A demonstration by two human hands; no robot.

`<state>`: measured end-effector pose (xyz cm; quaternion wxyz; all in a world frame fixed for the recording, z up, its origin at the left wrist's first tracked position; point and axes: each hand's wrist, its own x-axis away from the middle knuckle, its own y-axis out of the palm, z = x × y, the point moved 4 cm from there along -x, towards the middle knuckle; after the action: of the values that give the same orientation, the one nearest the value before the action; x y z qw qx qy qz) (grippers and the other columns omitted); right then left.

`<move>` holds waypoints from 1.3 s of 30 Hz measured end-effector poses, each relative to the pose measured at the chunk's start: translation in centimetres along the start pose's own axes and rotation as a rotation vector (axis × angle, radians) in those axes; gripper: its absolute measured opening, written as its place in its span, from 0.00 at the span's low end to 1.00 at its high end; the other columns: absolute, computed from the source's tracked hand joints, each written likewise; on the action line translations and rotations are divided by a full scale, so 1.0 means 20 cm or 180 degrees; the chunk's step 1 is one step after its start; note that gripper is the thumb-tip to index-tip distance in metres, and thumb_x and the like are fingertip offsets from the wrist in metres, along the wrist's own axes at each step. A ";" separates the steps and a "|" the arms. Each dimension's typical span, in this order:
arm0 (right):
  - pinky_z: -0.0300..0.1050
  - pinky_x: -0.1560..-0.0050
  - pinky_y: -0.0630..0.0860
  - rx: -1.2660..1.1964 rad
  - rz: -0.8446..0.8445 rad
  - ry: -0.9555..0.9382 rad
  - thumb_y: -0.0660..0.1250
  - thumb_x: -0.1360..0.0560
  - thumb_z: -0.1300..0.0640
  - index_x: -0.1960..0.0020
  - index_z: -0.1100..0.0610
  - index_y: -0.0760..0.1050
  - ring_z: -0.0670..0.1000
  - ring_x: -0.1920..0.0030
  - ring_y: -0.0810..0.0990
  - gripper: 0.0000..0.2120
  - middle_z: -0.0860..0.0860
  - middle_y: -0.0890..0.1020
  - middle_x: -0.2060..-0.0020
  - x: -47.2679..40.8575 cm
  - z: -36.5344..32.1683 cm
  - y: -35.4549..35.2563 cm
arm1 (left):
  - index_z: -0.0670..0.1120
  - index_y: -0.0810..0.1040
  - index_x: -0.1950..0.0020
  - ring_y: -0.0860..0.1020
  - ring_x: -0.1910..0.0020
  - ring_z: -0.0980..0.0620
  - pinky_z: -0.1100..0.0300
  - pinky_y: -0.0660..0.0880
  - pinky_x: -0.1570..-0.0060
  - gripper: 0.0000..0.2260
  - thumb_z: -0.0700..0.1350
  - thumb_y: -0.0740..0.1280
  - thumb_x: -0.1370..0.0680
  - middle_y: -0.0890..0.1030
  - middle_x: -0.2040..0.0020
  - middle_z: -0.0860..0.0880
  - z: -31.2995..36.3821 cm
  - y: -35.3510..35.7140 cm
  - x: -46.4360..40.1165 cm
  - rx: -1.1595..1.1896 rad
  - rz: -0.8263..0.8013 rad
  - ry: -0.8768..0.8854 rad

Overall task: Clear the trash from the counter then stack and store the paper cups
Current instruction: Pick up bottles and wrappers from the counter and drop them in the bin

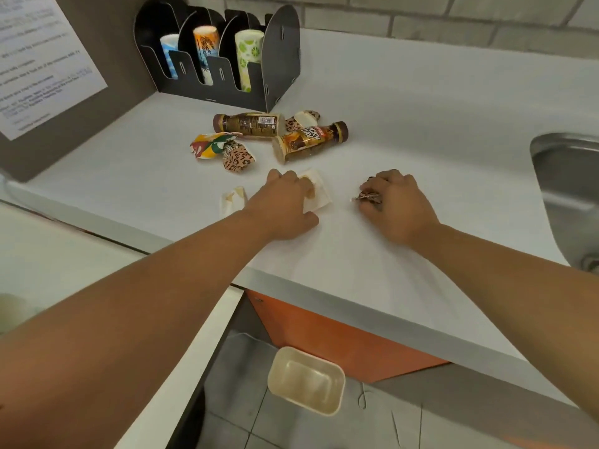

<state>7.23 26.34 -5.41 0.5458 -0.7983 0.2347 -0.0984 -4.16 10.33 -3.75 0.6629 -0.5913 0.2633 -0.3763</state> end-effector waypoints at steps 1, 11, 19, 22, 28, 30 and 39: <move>0.50 0.44 0.72 0.0056 -0.0006 0.0000 0.62 0.22 0.50 0.36 0.53 0.76 0.58 0.38 0.70 0.16 0.53 0.74 0.37 0.01 -0.01 -0.01 | 0.46 0.69 0.31 0.65 0.37 0.42 0.49 0.69 0.39 0.24 0.53 0.65 0.24 0.73 0.38 0.43 0.01 -0.01 0.02 0.0019 0.0011 0.0007; 0.50 0.62 0.69 -0.0632 0.1193 -0.0507 0.60 0.24 0.56 0.49 0.60 0.70 0.53 0.55 0.71 0.08 0.53 0.76 0.55 0.47 -0.35 -0.15 | 0.44 0.69 0.58 0.68 0.62 0.49 0.57 0.60 0.67 0.06 0.45 0.58 0.23 0.68 0.61 0.50 0.13 -0.10 0.44 0.0709 0.2118 0.0346; 0.46 0.68 0.66 -0.1029 0.1141 -0.1229 0.62 0.35 0.57 0.60 0.60 0.73 0.50 0.64 0.70 0.07 0.51 0.75 0.67 0.98 -0.50 0.13 | 0.40 0.71 0.64 0.66 0.66 0.49 0.57 0.61 0.71 0.06 0.42 0.60 0.30 0.69 0.67 0.47 0.18 0.15 0.91 0.1155 0.2392 0.0337; 0.44 0.67 0.65 -0.0931 0.0731 -0.1231 0.64 0.35 0.57 0.60 0.59 0.74 0.50 0.64 0.71 0.06 0.50 0.76 0.67 1.09 -0.42 0.36 | 0.40 0.73 0.62 0.70 0.65 0.49 0.53 0.67 0.72 0.07 0.43 0.60 0.28 0.73 0.65 0.47 0.13 0.39 0.98 0.1171 0.2018 0.0291; 0.47 0.62 0.66 -0.0683 -0.0441 -0.0845 0.64 0.28 0.56 0.53 0.56 0.72 0.53 0.59 0.72 0.05 0.49 0.76 0.60 1.18 -0.13 0.99 | 0.45 0.72 0.57 0.71 0.63 0.53 0.58 0.70 0.68 0.11 0.50 0.57 0.22 0.72 0.59 0.50 0.03 1.04 1.02 0.1329 0.1038 0.0026; 0.50 0.57 0.68 -0.0607 -0.0798 -0.0638 0.64 0.26 0.56 0.52 0.56 0.73 0.55 0.55 0.73 0.05 0.51 0.78 0.58 1.20 -0.01 1.22 | 0.44 0.71 0.58 0.70 0.63 0.51 0.56 0.68 0.68 0.10 0.47 0.57 0.21 0.71 0.57 0.48 0.00 1.27 1.01 0.1215 0.0692 -0.0176; 0.42 0.59 0.71 -0.1081 -0.1095 0.1137 0.70 0.28 0.60 0.54 0.56 0.79 0.54 0.52 0.77 0.03 0.53 0.81 0.55 1.23 0.39 1.94 | 0.39 0.79 0.47 0.77 0.54 0.42 0.55 0.73 0.49 0.12 0.43 0.59 0.20 0.74 0.43 0.41 -0.14 2.11 0.87 0.1578 -0.0313 -0.1097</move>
<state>21.43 9.57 -46.43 0.3299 -0.8763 0.2013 -0.2877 11.59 -4.76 -43.94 0.8029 -0.4786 0.0181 -0.3549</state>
